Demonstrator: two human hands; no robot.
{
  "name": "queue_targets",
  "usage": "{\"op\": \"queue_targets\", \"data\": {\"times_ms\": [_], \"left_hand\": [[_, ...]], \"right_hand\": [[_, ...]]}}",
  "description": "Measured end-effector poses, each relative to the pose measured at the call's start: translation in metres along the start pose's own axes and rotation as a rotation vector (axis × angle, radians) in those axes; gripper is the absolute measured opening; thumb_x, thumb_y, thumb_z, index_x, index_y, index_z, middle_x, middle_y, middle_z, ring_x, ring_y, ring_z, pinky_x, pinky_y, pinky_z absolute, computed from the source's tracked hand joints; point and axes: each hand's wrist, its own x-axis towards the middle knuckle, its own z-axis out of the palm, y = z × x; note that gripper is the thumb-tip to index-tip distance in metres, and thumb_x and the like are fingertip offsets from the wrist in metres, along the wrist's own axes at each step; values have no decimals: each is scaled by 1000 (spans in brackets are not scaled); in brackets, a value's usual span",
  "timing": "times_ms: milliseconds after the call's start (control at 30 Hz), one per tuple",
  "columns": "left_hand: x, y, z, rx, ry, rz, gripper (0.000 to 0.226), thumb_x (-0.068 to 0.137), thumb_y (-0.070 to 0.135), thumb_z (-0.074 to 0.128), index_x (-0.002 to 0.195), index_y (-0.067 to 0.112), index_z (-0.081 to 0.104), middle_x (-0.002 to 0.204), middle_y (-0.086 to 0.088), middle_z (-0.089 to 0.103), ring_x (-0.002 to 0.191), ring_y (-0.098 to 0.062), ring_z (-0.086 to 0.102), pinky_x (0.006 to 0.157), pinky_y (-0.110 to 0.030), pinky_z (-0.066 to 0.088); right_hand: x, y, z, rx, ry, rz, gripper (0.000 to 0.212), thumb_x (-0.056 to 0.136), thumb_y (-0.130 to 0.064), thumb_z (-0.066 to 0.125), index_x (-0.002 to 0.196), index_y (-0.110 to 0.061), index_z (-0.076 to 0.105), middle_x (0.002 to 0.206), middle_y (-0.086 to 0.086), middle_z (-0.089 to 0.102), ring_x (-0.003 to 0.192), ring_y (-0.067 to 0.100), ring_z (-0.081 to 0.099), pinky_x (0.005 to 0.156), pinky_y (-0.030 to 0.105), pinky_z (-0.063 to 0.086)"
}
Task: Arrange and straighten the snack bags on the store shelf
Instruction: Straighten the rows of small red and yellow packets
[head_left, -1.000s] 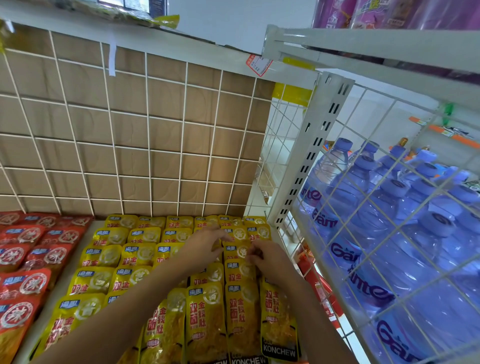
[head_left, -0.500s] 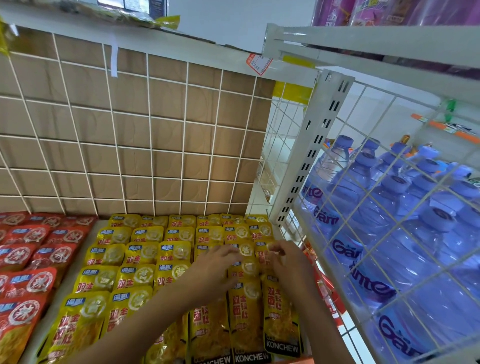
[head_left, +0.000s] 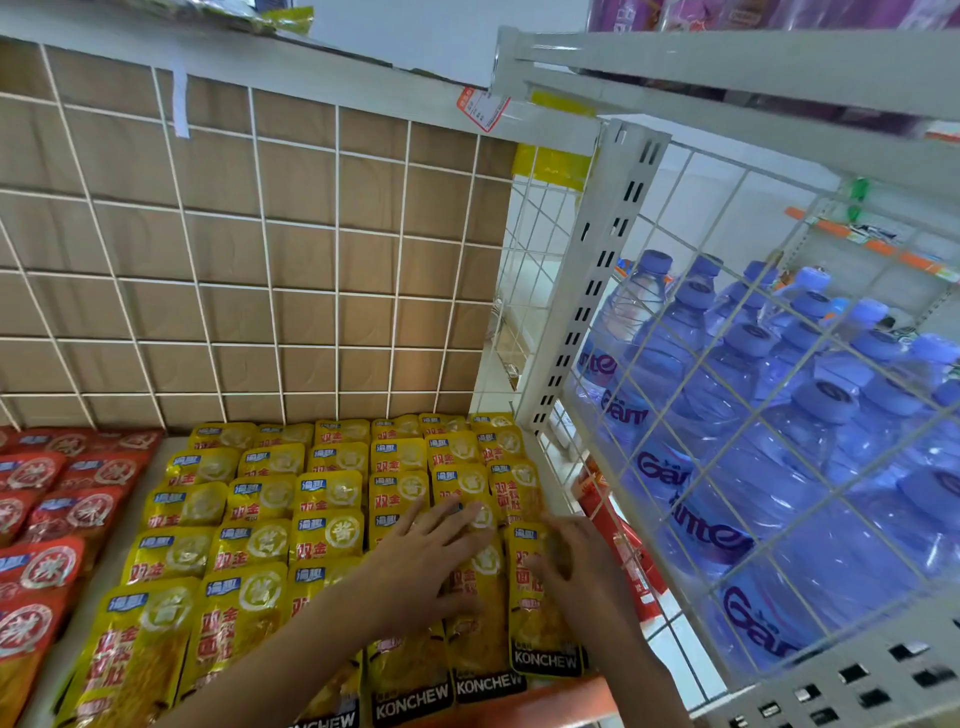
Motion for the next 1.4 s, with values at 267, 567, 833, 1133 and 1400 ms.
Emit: {"op": "queue_targets", "data": {"times_ms": [267,567,833,1133,1400], "left_hand": [[0,5,-4,-18,53,40,83,77,71,21,148,32,1,157,7,-5,143,-11,-11,105,-29,-22],[11,42,0,-136,86,53,75,93,55,36,149,21,1,157,5,-3,143,-12,-2,108,-23,-9],[49,31,-12,-298,235,-59,31,98,20,40,125,13,53,123,-2,54,118,-19,47,97,-30,38],[81,22,-29,-363,105,-25,29,94,7,46,114,16,65,117,1,64,106,-14,59,86,-21,44],[79,18,-33,-247,78,59,24,91,20,57,113,17,65,114,0,63,105,-16,57,85,-23,42]], "right_hand": [[10,1,-5,36,-56,-74,44,79,-10,68,121,-21,60,107,-15,50,103,7,52,84,8,37],[5,0,-11,178,-60,-31,38,87,-10,60,121,-27,57,121,-7,59,109,8,55,95,32,46],[-9,0,-11,107,47,187,36,78,-37,70,111,-30,56,87,-13,55,76,3,54,67,24,48],[-17,4,-8,261,19,249,18,78,-22,72,91,-28,62,81,-9,67,77,3,62,69,24,48],[-23,6,-15,390,269,333,5,92,-17,54,88,-22,53,83,-1,61,78,19,59,73,38,48]]}}
